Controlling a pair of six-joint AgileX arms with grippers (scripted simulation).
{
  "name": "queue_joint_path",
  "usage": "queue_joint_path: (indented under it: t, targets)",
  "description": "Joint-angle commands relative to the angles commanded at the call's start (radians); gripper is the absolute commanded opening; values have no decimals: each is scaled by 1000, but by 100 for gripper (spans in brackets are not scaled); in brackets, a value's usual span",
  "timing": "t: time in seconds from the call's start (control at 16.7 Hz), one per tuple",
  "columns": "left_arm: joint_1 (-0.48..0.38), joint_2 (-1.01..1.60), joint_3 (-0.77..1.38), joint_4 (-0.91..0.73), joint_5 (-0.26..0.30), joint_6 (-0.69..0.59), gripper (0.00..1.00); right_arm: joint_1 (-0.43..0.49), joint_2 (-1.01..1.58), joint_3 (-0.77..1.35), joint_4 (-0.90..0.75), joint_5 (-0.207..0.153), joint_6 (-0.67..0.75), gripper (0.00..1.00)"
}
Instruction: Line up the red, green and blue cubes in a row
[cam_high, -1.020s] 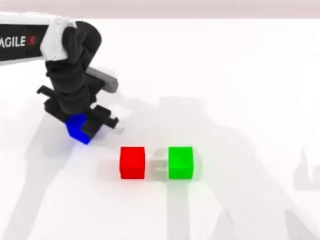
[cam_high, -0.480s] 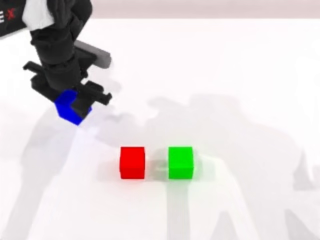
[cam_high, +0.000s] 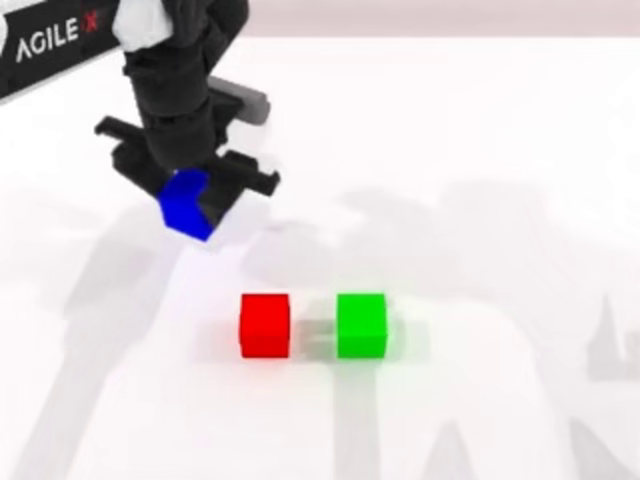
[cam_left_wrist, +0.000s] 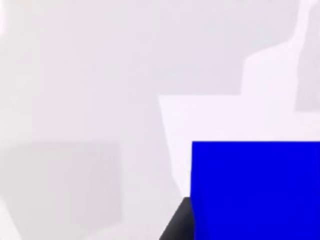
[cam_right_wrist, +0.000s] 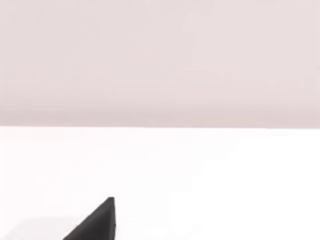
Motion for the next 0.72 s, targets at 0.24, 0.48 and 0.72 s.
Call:
queue_joint_path:
  t: [0.24,0.48,0.72]
  targets:
    - [-154,135,240,-117,0,-299,0,0,0,0,0,0,0,100]
    - [-325,272,490,-242,2,-657,0,0,0,0,0,0,0,100]
    - [-463,363,685,-329,1,-906,0,0,0,0,0,0,0,100]
